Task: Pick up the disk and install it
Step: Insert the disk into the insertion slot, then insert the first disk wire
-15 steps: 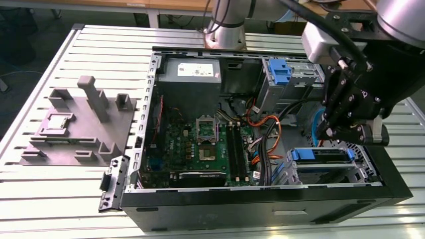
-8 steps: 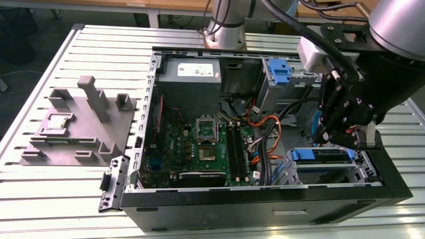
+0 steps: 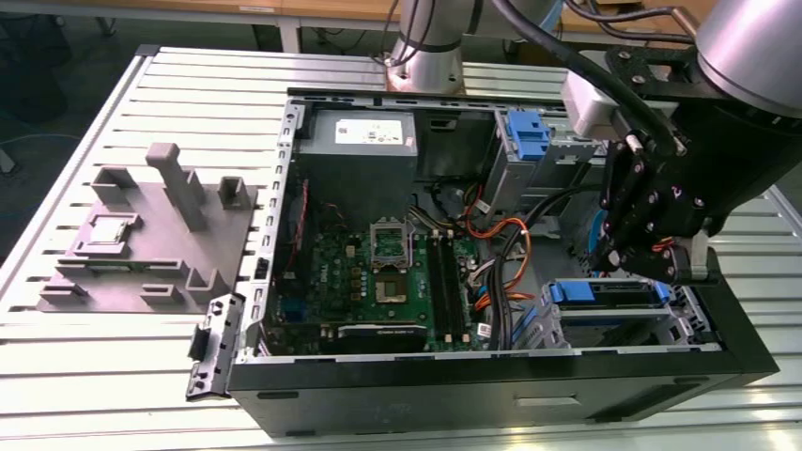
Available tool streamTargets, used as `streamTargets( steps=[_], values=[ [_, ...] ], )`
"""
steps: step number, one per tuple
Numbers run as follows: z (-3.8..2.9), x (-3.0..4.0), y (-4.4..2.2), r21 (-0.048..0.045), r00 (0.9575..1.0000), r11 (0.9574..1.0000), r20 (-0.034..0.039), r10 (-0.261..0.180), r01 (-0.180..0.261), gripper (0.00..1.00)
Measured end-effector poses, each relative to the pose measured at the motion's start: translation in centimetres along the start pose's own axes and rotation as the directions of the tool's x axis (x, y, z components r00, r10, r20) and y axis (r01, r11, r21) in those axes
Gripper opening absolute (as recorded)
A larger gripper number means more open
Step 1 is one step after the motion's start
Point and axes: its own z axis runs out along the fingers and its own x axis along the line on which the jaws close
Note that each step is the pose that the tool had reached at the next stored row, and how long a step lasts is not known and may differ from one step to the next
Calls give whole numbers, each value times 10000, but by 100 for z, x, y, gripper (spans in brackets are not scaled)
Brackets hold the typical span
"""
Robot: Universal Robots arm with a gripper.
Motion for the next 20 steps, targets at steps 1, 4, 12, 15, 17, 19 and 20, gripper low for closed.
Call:
streamTargets(
  steps=[1,4,12,15,17,19,20],
  values=[
    [4,0,-3,0,10000,10000,-2,1,-1,10],
    [28,1,-5,-1,10000,10000,0,1,-1,10],
    [69,2,-8,-1,10000,10000,-2,0,0,10],
    [69,2,-7,-1,10000,10000,-2,1,-1,10],
    [70,2,-8,-1,10000,10000,-2,1,-1,10],
    [70,2,-8,-1,10000,10000,-2,0,0,10],
    [71,1,-14,-1,10000,10000,0,0,0,10]
  ],
)
